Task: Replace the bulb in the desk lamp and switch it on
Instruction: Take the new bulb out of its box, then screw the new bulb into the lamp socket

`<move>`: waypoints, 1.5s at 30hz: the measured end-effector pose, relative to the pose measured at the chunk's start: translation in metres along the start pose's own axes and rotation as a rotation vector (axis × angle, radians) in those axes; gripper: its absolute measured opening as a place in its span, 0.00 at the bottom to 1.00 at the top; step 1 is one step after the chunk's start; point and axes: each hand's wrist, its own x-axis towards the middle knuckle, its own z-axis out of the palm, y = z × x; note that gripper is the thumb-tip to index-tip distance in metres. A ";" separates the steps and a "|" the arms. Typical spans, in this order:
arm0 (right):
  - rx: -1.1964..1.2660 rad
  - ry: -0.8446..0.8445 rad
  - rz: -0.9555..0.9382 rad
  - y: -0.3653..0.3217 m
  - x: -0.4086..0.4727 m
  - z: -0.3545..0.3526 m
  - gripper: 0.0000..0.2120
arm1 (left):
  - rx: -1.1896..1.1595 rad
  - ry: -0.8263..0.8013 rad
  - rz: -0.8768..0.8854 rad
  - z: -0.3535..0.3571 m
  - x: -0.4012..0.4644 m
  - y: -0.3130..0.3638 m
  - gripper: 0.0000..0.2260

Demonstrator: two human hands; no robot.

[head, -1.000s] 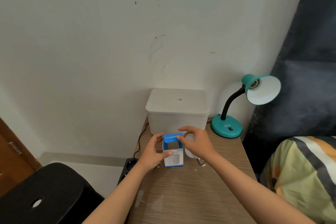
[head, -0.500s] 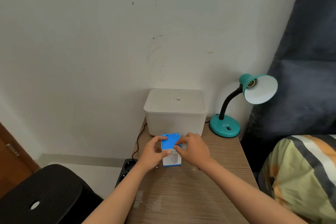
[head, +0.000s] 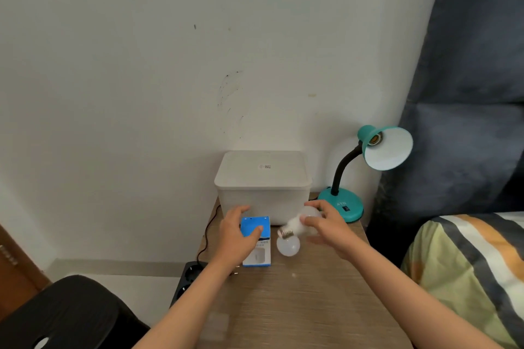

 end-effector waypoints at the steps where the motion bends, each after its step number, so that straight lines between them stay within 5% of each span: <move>1: -0.017 0.036 -0.024 -0.001 -0.003 -0.008 0.14 | -0.002 0.007 0.020 0.002 0.002 0.008 0.22; 11: 0.206 0.245 -0.186 -0.013 -0.015 -0.095 0.19 | -0.111 -0.003 0.281 0.054 0.029 0.095 0.19; 21: -0.128 0.677 -0.345 -0.016 0.004 -0.156 0.23 | -0.172 -0.109 0.369 0.122 0.075 0.168 0.21; 45: -0.234 0.794 -0.475 -0.021 0.095 -0.163 0.25 | -0.225 0.025 0.445 0.198 0.143 0.201 0.21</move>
